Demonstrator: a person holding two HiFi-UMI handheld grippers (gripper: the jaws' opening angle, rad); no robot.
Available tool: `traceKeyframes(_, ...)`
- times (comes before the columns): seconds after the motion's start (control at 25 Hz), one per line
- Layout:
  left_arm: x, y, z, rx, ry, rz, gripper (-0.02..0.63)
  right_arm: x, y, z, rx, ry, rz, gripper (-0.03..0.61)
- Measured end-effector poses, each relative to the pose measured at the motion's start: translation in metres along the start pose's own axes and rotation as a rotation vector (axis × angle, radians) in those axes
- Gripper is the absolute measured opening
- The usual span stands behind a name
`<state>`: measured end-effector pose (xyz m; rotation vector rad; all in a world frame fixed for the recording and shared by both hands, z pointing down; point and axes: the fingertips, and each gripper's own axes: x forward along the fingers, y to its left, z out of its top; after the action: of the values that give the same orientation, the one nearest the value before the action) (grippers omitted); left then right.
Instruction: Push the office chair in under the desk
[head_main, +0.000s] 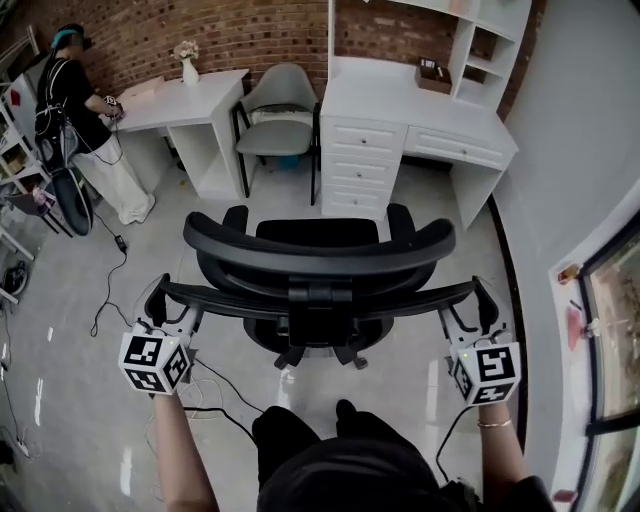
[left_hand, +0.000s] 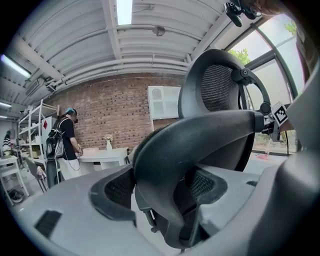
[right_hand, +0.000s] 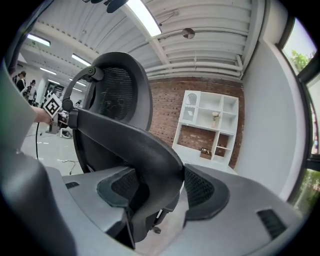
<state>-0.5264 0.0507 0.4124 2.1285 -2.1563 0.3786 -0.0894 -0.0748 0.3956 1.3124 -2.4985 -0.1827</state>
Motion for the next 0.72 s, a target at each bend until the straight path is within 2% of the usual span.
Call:
traceKeyframes(0.24, 0.012, 0.035, -0.005, 0.039, -0.002, -0.147, 0.298, -0.017, 0.041, 0.003, 0.032, 0.038, -0.128, 0.265)
traceKeyframes(0.52, 0.040, 0.080, -0.001, 0.086, 0.031, -0.340, 0.298, -0.037, 0.095, 0.017, 0.104, 0.058, -0.353, 0.265)
traceKeyframes(0.72, 0.068, 0.111, 0.001, 0.107, 0.046, -0.406, 0.298, -0.037, 0.137, 0.025, 0.120, 0.091, -0.434, 0.265)
